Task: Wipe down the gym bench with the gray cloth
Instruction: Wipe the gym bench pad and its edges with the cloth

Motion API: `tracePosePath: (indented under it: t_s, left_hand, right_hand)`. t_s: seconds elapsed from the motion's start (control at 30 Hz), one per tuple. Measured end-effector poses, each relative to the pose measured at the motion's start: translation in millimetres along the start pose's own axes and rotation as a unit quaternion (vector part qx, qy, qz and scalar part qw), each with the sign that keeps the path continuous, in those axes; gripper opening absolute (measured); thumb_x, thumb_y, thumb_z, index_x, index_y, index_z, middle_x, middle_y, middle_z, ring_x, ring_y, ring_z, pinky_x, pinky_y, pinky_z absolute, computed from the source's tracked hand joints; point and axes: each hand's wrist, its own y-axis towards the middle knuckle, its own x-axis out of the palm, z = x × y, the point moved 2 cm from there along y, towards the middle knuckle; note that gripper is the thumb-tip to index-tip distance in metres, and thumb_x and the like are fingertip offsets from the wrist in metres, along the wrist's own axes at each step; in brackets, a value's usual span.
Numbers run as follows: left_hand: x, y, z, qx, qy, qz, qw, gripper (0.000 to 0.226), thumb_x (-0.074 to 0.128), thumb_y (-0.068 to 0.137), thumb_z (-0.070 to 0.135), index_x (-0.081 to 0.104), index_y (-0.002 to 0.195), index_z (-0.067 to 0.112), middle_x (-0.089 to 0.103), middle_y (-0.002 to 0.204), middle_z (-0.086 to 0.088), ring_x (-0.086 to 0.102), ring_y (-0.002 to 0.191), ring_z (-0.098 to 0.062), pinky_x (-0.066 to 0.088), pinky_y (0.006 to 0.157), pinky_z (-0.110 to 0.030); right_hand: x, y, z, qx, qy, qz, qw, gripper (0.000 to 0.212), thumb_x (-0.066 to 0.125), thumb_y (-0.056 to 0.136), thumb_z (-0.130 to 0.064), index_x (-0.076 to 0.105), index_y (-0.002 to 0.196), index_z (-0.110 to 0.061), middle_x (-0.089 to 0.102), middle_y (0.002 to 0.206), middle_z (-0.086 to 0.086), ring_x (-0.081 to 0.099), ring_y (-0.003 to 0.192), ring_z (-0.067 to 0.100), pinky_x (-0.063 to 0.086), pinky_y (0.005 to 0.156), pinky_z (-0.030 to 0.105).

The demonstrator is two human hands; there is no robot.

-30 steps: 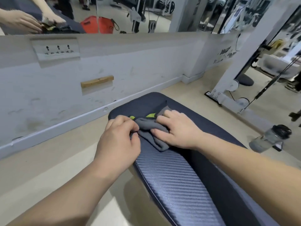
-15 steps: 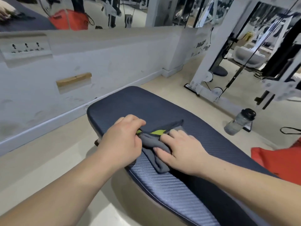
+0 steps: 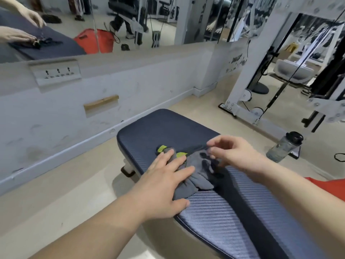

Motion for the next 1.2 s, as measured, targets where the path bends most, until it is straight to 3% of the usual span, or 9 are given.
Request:
tracePosePath:
  t_s: [0.07, 0.17, 0.23, 0.47, 0.63, 0.77, 0.9, 1.07, 1.2]
  left_hand:
    - [5.8, 5.8, 9.6, 0.015, 0.03, 0.014, 0.999, 0.071, 0.049, 0.092, 0.065, 0.029, 0.157, 0.043, 0.031, 0.165, 0.007, 0.003, 0.159, -0.026, -0.004, 0.129, -0.041]
    - [9.7, 22.0, 9.9, 0.044, 0.095, 0.039, 0.994, 0.052, 0.043, 0.096, 0.06, 0.048, 0.146, 0.042, 0.058, 0.136, 0.005, 0.043, 0.134, -0.03, 0.03, 0.12, -0.044]
    - [7.1, 33.4, -9.9, 0.048, 0.125, 0.067, 0.989, 0.046, 0.043, 0.096, 0.061, 0.057, 0.135, 0.042, 0.062, 0.124, 0.005, 0.052, 0.117, -0.028, 0.044, 0.105, -0.044]
    - [-25.8, 85.8, -118.7, -0.166, 0.134, 0.029, 0.977, 0.053, 0.033, 0.1, 0.063, 0.041, 0.15, 0.046, 0.045, 0.147, 0.004, 0.041, 0.134, -0.027, 0.032, 0.115, -0.042]
    - [-34.0, 156.9, -143.6, -0.177, 0.11, -0.022, 0.978, 0.055, 0.031, 0.102, 0.062, 0.035, 0.154, 0.047, 0.035, 0.159, 0.004, 0.034, 0.143, -0.029, 0.03, 0.119, -0.046]
    - [-38.3, 198.2, -160.9, -0.21, 0.033, -0.047, 0.976, 0.057, 0.033, 0.101, 0.063, 0.029, 0.157, 0.048, 0.025, 0.165, 0.005, 0.029, 0.148, -0.031, 0.029, 0.121, -0.049]
    - [-35.9, 201.9, -178.8, -0.246, -0.037, -0.03, 0.968, 0.063, 0.037, 0.099, 0.065, 0.028, 0.158, 0.046, 0.027, 0.165, -0.005, 0.03, 0.149, -0.036, 0.025, 0.124, -0.046]
    - [-36.5, 132.5, -209.6, -0.308, -0.108, -0.011, 0.945, 0.067, 0.039, 0.092, 0.067, 0.032, 0.155, 0.045, 0.04, 0.159, -0.014, 0.042, 0.144, -0.039, 0.033, 0.121, -0.048]
    - [-28.7, 60.0, -188.7, -0.356, -0.102, 0.057, 0.927, 0.05, 0.037, 0.097, 0.06, 0.036, 0.146, 0.051, 0.04, 0.146, -0.01, 0.047, 0.134, -0.04, 0.04, 0.113, -0.05]
  right_hand:
    - [-3.7, 7.8, 4.0, -0.014, -0.035, 0.135, 0.99, 0.012, 0.061, 0.1, -0.016, 0.07, 0.092, -0.018, 0.067, 0.08, 0.005, 0.057, 0.071, 0.022, 0.047, 0.068, 0.034]
    - [17.4, 22.9, -0.4, -0.025, -0.06, 0.126, 0.99, 0.009, 0.061, 0.096, -0.019, 0.068, 0.091, -0.022, 0.066, 0.077, -0.005, 0.056, 0.067, 0.014, 0.046, 0.067, 0.029]
    - [27.5, 40.1, -2.9, -0.035, -0.096, 0.104, 0.989, 0.005, 0.062, 0.095, -0.02, 0.067, 0.093, -0.023, 0.068, 0.079, -0.008, 0.059, 0.068, 0.011, 0.047, 0.068, 0.027]
    - [42.6, 112.6, -16.1, -0.079, -0.245, 0.049, 0.965, 0.033, 0.064, 0.095, -0.03, 0.068, 0.126, -0.023, 0.071, 0.128, -0.004, 0.064, 0.12, 0.02, 0.05, 0.104, 0.035]
    - [45.9, 147.7, -18.4, -0.051, -0.372, 0.061, 0.925, 0.032, 0.059, 0.091, -0.04, 0.076, 0.113, -0.024, 0.075, 0.117, 0.001, 0.067, 0.113, 0.03, 0.055, 0.089, 0.036]
    - [56.9, 150.3, -24.7, -0.043, -0.463, 0.041, 0.885, 0.036, 0.051, 0.092, -0.048, 0.073, 0.094, -0.02, 0.07, 0.098, 0.003, 0.066, 0.102, 0.031, 0.043, 0.069, 0.03]
    - [57.2, 153.7, -26.5, -0.01, -0.436, 0.032, 0.899, 0.04, 0.048, 0.093, -0.052, 0.071, 0.092, -0.02, 0.06, 0.086, 0.002, 0.059, 0.092, 0.031, 0.043, 0.072, 0.031]
    - [54.4, 145.1, -20.0, 0.014, -0.391, 0.031, 0.92, 0.049, 0.044, 0.091, -0.064, 0.076, 0.098, -0.028, 0.073, 0.105, 0.0, 0.065, 0.103, 0.03, 0.052, 0.083, 0.033]
    - [42.6, 143.9, -37.1, 0.032, -0.293, 0.014, 0.955, 0.037, 0.055, 0.095, -0.048, 0.077, 0.105, -0.019, 0.074, 0.116, 0.008, 0.064, 0.108, 0.032, 0.05, 0.089, 0.032]
